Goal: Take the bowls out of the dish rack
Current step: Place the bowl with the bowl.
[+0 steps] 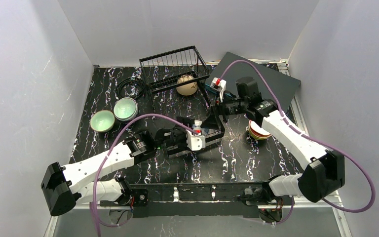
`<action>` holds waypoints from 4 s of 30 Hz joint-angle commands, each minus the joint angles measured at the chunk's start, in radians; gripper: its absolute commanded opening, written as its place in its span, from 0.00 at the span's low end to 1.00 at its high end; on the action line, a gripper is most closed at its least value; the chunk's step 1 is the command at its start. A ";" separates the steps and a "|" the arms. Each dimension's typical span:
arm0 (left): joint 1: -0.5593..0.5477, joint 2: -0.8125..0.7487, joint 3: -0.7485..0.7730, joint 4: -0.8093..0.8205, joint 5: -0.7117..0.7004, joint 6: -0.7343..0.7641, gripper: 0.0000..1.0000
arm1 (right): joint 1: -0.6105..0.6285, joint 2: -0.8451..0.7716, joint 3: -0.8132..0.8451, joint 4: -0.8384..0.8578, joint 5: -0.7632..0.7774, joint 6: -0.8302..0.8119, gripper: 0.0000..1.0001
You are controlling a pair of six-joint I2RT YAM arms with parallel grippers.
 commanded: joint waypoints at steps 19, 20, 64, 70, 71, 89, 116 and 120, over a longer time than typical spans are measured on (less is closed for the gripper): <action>-0.122 -0.033 -0.012 0.098 -0.195 0.226 0.03 | 0.046 0.146 0.077 -0.150 -0.324 -0.207 0.51; -0.124 -0.035 -0.016 0.099 -0.198 0.225 0.03 | 0.045 0.150 0.077 -0.157 -0.338 -0.219 0.49; 0.121 -0.111 0.161 -0.376 -0.291 -0.644 0.98 | 0.150 -0.082 -0.132 0.061 0.397 -0.228 0.01; 0.212 -0.039 0.276 -0.522 -0.175 -0.782 0.98 | 0.280 -0.092 -0.148 0.055 0.537 -0.339 0.01; 0.223 -0.026 0.293 -0.548 -0.162 -0.800 0.98 | 0.305 -0.090 -0.150 0.051 0.550 -0.361 0.01; 0.308 0.183 0.593 -0.926 0.058 -0.989 0.97 | 0.690 -0.013 -0.092 0.072 0.802 -0.597 0.01; 0.308 0.358 0.525 -1.021 0.091 -0.902 0.55 | 0.875 0.171 0.070 0.065 0.834 -0.625 0.01; 0.307 0.370 0.504 -1.005 0.084 -0.898 0.47 | 0.883 0.184 0.079 0.064 0.836 -0.627 0.01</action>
